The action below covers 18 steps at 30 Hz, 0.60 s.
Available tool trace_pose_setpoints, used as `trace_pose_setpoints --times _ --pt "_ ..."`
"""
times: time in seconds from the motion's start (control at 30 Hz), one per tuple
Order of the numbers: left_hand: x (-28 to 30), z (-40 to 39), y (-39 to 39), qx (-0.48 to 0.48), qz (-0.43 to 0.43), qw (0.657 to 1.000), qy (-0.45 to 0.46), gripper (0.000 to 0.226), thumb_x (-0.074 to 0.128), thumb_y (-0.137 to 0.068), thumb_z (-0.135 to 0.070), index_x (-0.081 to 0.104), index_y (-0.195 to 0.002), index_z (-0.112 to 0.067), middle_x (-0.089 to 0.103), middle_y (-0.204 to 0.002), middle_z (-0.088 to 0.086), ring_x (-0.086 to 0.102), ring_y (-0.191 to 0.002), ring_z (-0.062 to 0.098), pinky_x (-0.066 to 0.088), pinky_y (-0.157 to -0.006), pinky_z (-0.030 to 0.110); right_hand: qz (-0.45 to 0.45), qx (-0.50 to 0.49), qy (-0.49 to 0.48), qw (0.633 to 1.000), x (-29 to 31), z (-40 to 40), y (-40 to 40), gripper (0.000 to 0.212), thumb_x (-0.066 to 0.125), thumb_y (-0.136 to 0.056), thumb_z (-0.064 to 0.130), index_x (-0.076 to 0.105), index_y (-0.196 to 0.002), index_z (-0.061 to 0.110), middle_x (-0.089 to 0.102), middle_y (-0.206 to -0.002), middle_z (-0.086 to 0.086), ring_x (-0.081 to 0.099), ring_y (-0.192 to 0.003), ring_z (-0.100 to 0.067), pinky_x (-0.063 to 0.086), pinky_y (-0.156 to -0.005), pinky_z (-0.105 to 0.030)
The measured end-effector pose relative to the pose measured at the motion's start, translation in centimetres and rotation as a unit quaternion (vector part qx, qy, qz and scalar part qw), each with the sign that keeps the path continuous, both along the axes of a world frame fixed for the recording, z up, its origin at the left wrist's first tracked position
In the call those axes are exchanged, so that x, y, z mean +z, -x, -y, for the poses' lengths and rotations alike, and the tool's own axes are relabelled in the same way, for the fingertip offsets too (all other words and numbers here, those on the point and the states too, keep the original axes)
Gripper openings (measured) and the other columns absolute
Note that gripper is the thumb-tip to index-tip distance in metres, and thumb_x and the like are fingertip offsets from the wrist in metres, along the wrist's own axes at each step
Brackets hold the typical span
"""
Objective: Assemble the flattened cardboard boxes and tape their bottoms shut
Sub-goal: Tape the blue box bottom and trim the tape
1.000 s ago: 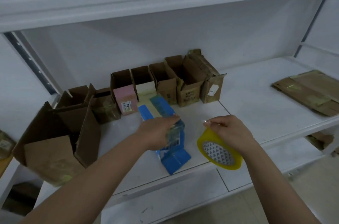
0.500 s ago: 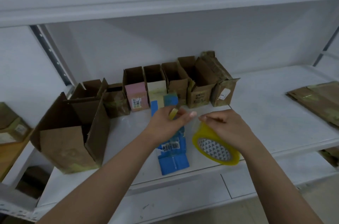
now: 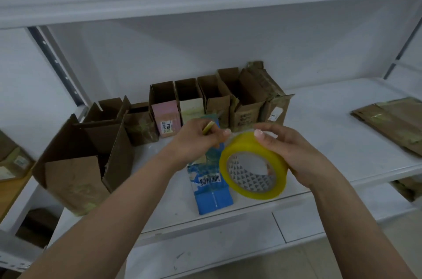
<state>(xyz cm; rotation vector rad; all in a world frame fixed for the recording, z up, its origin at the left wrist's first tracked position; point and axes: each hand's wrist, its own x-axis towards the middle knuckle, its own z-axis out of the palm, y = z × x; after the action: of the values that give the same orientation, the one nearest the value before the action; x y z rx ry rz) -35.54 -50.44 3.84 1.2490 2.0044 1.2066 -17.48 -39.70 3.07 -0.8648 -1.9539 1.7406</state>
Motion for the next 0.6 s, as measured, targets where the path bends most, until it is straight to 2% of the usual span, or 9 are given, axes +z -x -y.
trace_pose_setpoints --times 0.1,0.17,0.23,0.3,0.37,0.43,0.5,0.6 --pt "-0.1 0.5 0.5 0.02 -0.01 1.0 -0.01 0.032 0.066 -0.09 -0.03 0.055 -0.063 -0.017 0.059 -0.062 -0.006 0.059 -0.063 0.005 0.05 -0.074 0.029 -0.01 0.013 0.009 1.0 0.2 -0.6 0.1 0.077 0.073 -0.053 0.07 0.066 -0.115 0.025 0.069 -0.111 -0.009 0.069 -0.099 -0.027 0.056 -0.088 -0.044" --pt "-0.2 0.8 0.4 0.032 -0.013 0.999 -0.02 0.032 0.066 -0.091 -0.029 0.055 -0.063 -0.017 0.058 -0.061 -0.005 0.059 -0.066 0.01 0.052 -0.078 0.036 -0.002 0.018 0.0 1.0 0.3 -1.1 0.3 0.076 0.076 -0.053 0.072 0.069 -0.112 0.025 0.07 -0.111 -0.011 0.068 -0.101 -0.03 0.054 -0.092 -0.049" --pt "0.0 1.5 1.1 0.063 -0.014 0.998 -0.025 0.027 0.064 -0.091 -0.03 0.057 -0.069 -0.015 0.058 -0.066 -0.003 0.058 -0.068 0.012 0.05 -0.076 0.032 0.021 0.015 -0.02 0.999 0.4 -1.4 0.0 0.063 0.07 -0.058 0.065 0.071 -0.105 0.024 0.071 -0.105 -0.016 0.069 -0.097 -0.034 0.056 -0.089 -0.049" --pt "0.1 2.9 2.6 0.099 -0.008 0.995 -0.013 0.02 0.061 -0.093 -0.029 0.061 -0.081 -0.013 0.059 -0.075 -0.001 0.057 -0.073 0.01 0.046 -0.068 0.019 0.064 0.002 -0.05 0.997 0.0 -1.9 -0.5 0.052 0.069 -0.062 0.063 0.072 -0.096 0.023 0.071 -0.098 -0.02 0.069 -0.085 -0.033 0.057 -0.073 -0.046" --pt "-0.6 4.5 3.6 0.104 0.012 0.995 0.003 0.018 0.059 -0.093 -0.028 0.063 -0.085 -0.012 0.062 -0.081 0.0 0.058 -0.078 0.011 0.042 -0.065 0.016 0.147 0.011 -0.117 0.982 -0.8 -2.4 -0.7 0.04 0.072 -0.07 0.059 0.071 -0.089 0.023 0.07 -0.093 -0.012 0.067 -0.081 -0.024 0.057 -0.063 -0.038" --pt "-1.9 5.5 3.4 0.107 0.03 0.994 0.018 0.021 0.059 -0.094 -0.027 0.063 -0.085 -0.009 0.063 -0.081 0.002 0.058 -0.076 0.013 0.043 -0.067 0.021 0.214 0.014 -0.174 0.961 -2.0 -2.7 -0.5 0.033 0.072 -0.075 0.057 0.07 -0.086 0.025 0.067 -0.092 0.0 0.064 -0.083 -0.017 0.056 -0.071 -0.035" --pt "-3.1 5.9 2.8 0.129 0.043 0.991 0.018 0.027 0.058 -0.094 -0.027 0.062 -0.086 -0.003 0.062 -0.077 0.004 0.055 -0.071 0.013 0.043 -0.067 0.023 0.232 0.003 -0.213 0.949 -2.9 -3.0 0.0 0.032 0.071 -0.075 0.06 0.069 -0.082 0.028 0.065 -0.091 0.006 0.062 -0.086 -0.015 0.054 -0.081 -0.038" --pt "-4.2 6.3 2.6 0.166 0.046 0.985 -0.002 0.027 0.059 -0.095 -0.024 0.057 -0.072 -0.009 0.059 -0.07 0.003 0.051 -0.064 0.01 0.04 -0.065 0.024 0.242 0.0 -0.265 0.934 -3.1 -3.5 0.8 0.037 0.068 -0.074 0.065 0.066 -0.073 0.029 0.065 -0.089 0.01 0.06 -0.088 -0.013 0.051 -0.084 -0.041"
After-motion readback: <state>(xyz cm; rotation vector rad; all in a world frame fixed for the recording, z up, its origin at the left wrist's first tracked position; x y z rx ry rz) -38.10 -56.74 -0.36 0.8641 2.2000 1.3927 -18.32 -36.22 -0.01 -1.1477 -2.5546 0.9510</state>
